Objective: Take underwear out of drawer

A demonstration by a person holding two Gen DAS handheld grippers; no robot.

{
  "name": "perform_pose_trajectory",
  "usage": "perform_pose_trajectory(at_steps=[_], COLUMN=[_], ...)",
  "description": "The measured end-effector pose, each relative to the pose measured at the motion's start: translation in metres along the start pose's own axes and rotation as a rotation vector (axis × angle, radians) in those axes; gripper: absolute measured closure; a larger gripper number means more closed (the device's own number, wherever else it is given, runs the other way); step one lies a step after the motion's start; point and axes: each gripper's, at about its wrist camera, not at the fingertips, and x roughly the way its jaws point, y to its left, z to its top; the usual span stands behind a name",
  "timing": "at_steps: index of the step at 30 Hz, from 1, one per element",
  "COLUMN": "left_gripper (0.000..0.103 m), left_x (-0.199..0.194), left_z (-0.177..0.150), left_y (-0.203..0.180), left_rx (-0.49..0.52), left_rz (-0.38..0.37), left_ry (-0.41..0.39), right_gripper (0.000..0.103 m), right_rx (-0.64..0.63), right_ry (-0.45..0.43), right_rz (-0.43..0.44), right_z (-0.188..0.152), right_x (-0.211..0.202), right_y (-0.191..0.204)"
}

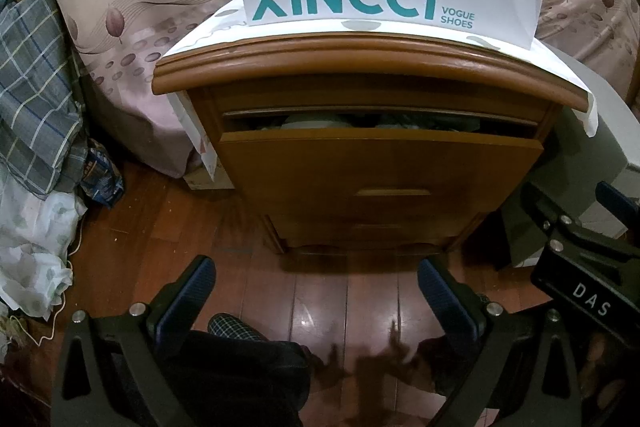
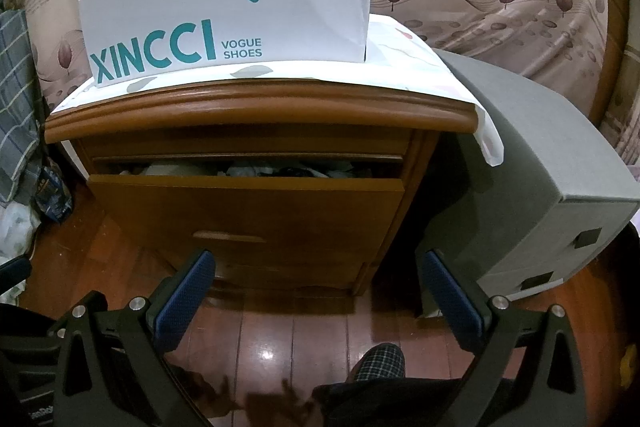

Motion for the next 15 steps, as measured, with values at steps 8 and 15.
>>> perform_pose_trajectory(at_steps=[8,15], left_gripper=[0.0,0.0], left_x=[0.0005,0.001], left_z=[0.0,-0.0003], left_y=[-0.0008,-0.0013], left_rx=[-0.004,-0.009], left_rz=[0.003,0.0], left_ry=[0.004,0.007], right_gripper=[0.0,0.0], right_rx=[-0.005,-0.005], right_ry=[0.001,0.006], right_rz=[-0.001,0.0], right_z=[0.0022,-0.0006], right_x=[-0.0003,0.0023], right_y=[-0.0028,0.001])
